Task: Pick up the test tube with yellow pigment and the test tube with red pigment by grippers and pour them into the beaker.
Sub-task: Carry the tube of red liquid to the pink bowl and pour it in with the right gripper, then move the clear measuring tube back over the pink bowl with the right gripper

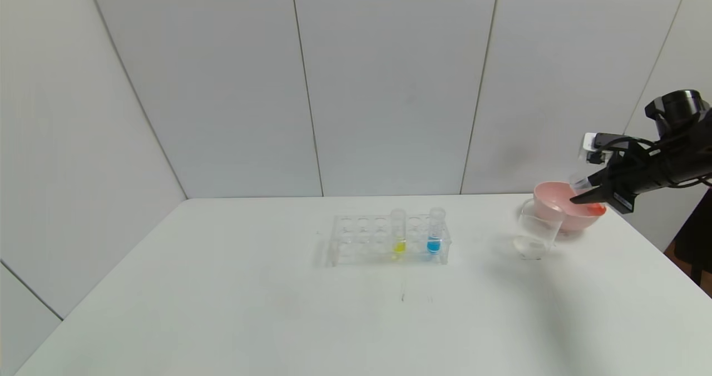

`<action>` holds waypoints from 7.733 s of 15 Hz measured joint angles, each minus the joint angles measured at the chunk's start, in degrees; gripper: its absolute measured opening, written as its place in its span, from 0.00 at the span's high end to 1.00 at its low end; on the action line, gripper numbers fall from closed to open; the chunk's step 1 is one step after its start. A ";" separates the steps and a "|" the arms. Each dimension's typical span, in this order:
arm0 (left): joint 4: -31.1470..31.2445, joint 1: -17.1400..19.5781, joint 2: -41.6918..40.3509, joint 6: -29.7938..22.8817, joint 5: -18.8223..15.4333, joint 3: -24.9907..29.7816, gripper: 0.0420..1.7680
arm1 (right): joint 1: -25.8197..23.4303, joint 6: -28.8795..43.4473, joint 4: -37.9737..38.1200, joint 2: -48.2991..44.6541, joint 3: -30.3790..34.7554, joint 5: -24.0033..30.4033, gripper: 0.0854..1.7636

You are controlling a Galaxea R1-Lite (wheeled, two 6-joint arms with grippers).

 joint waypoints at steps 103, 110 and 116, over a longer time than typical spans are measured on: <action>0.00 0.00 0.00 0.00 0.00 0.00 0.03 | 19.44 -17.92 0.79 0.35 -3.22 -59.90 0.74; 0.00 0.00 0.00 0.00 0.00 0.00 0.03 | 20.42 -17.85 1.45 -0.52 -2.97 -62.27 0.74; 0.00 0.00 0.00 0.00 0.00 0.00 0.03 | 20.47 -17.68 1.94 -1.44 -2.65 -61.16 0.74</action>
